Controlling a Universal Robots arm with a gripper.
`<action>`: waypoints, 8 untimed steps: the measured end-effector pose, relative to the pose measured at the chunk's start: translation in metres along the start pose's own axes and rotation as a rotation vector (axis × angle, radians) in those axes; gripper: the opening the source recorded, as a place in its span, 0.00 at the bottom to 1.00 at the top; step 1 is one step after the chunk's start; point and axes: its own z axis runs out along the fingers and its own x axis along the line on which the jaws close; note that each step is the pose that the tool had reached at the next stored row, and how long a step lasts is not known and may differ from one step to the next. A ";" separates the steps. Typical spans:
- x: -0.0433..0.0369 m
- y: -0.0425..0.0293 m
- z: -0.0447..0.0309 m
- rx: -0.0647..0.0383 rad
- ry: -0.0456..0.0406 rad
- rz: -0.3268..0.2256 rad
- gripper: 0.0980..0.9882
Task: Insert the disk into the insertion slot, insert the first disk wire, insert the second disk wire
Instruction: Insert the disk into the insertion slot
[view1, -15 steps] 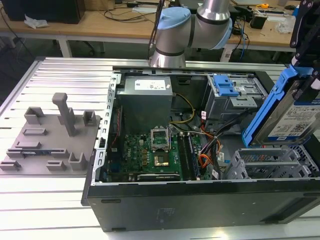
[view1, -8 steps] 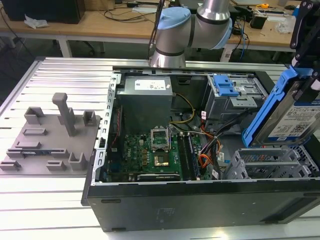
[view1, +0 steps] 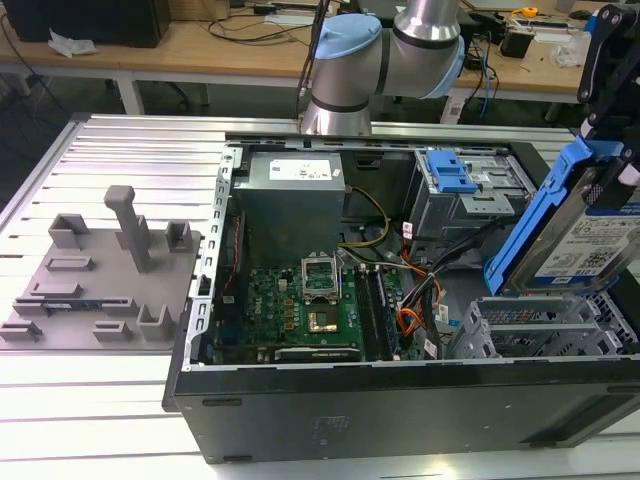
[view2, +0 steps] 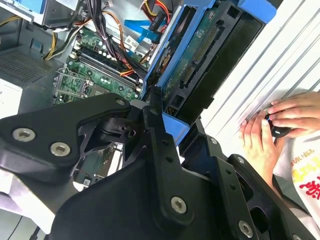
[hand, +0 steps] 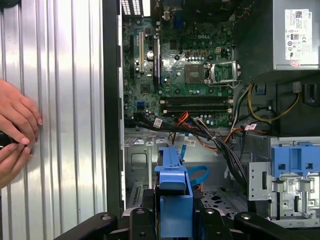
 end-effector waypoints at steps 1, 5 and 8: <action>0.0000 -0.0002 0.0004 0.000 0.0000 0.000 0.30; 0.0002 -0.0017 0.0035 0.000 0.0000 0.000 0.30; 0.0003 -0.0020 0.0049 0.000 0.0001 0.000 0.30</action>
